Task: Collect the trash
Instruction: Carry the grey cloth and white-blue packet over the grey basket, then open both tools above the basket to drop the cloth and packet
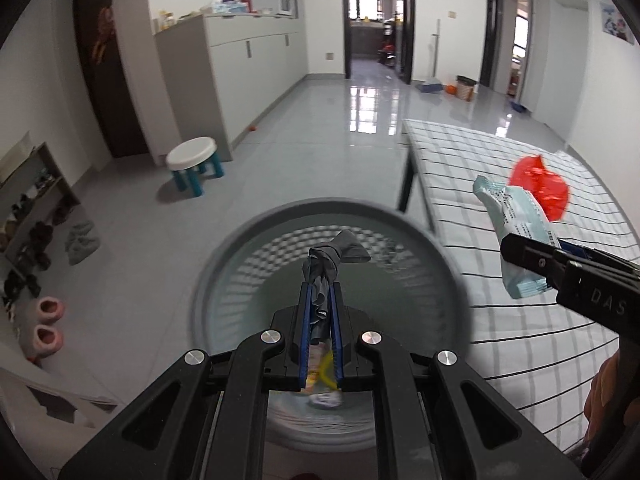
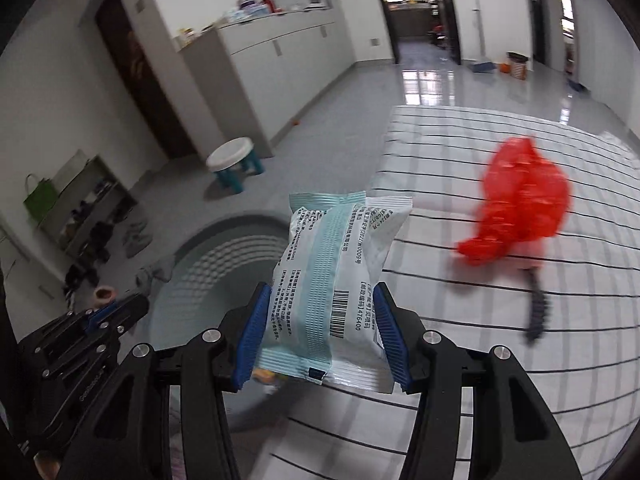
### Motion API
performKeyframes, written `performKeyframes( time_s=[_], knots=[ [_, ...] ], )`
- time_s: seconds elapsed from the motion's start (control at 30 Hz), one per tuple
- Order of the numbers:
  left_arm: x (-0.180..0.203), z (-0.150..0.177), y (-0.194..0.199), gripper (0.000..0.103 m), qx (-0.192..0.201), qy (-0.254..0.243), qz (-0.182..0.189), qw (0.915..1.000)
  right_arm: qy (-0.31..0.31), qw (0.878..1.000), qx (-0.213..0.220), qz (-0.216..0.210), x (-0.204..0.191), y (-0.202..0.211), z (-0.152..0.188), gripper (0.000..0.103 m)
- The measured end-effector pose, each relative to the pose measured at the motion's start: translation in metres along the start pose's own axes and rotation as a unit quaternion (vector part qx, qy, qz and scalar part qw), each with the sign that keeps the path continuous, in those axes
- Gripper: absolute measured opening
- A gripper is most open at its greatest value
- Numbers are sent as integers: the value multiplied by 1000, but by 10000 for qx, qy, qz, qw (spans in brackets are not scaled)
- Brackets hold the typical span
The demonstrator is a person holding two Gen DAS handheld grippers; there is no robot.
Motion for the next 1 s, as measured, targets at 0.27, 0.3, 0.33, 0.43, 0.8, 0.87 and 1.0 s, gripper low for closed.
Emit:
performKeyframes(
  time_s=[0.27,0.3,0.33,0.43,0.8,0.87,1.0],
  knots=[
    [-16,2,-23,10,-293,164,17,9994,503,9977,-380,-249,-39,-33,6,51],
    [-16,1,-27,10,-335,173,37,9993,539,9973,-421,-253,-41,-36,7,51],
    [-17,1,-29,10,-358,186,46,9992,574,9969,-472,-271,-41,-39,9,51],
    [-19,6,-36,11,-412,230,-9,9989,621,9960,-569,-301,-42,-47,9,51],
    [-24,8,-36,63,-338,285,-169,9989,468,9966,-536,-415,-34,-48,5,52],
    [-25,7,-36,63,-340,319,-176,9988,436,9969,-522,-407,-32,-47,4,52],
    [-29,7,-36,66,-365,430,-148,9983,377,9973,-493,-388,-28,-44,6,53]
  ],
)
Point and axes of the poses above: each gripper's, at about its wrist camera, not at the fingertips, and y roughly against the way its jaws point, x to its right, z to its underside, the point moved 5 cm from there along -y, roughly the way its jaws point, and after that the axes turned 14 degrees about -x, right-handed, at the moved point
